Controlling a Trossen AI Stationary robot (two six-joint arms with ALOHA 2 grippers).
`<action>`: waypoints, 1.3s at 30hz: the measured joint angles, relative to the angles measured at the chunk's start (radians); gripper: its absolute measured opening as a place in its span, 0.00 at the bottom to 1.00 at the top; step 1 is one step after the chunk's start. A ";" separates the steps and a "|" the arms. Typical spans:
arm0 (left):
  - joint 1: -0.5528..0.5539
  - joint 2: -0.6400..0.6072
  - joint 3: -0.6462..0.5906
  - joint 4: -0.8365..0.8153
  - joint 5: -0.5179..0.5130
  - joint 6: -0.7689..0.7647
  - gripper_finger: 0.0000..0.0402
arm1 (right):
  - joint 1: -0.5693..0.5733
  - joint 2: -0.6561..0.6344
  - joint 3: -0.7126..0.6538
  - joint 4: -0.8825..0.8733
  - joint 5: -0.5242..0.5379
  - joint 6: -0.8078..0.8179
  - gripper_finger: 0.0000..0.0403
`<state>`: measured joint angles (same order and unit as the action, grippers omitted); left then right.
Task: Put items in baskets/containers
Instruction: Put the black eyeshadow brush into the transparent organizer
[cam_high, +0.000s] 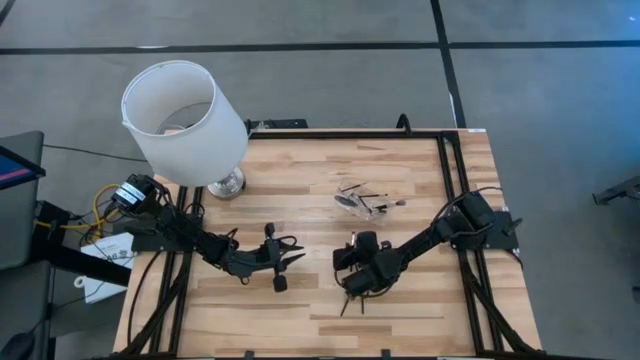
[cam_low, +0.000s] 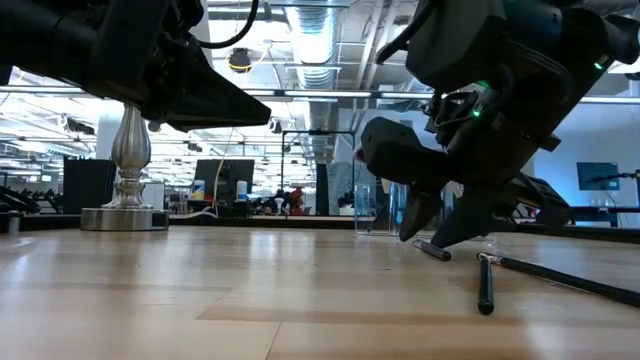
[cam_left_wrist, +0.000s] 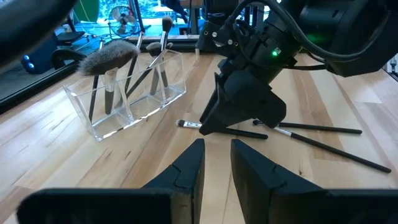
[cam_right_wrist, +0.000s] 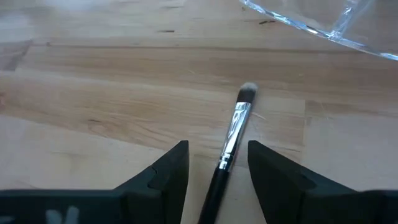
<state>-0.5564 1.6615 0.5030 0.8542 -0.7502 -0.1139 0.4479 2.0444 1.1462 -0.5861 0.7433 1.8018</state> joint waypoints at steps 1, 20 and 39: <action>0.000 0.000 0.000 0.000 0.000 0.000 0.19 | -0.003 -0.001 0.000 0.000 -0.005 -0.009 0.38; 0.000 0.000 0.000 0.005 0.000 0.000 0.19 | -0.070 0.004 -0.003 0.074 -0.036 -0.188 0.06; -0.002 0.000 -0.001 -0.001 0.012 -0.008 0.19 | -0.190 0.062 0.011 0.401 -0.154 -0.635 0.15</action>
<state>-0.5583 1.6615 0.5022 0.8532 -0.7380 -0.1215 0.2577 2.1063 1.1572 -0.1848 0.5897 1.1671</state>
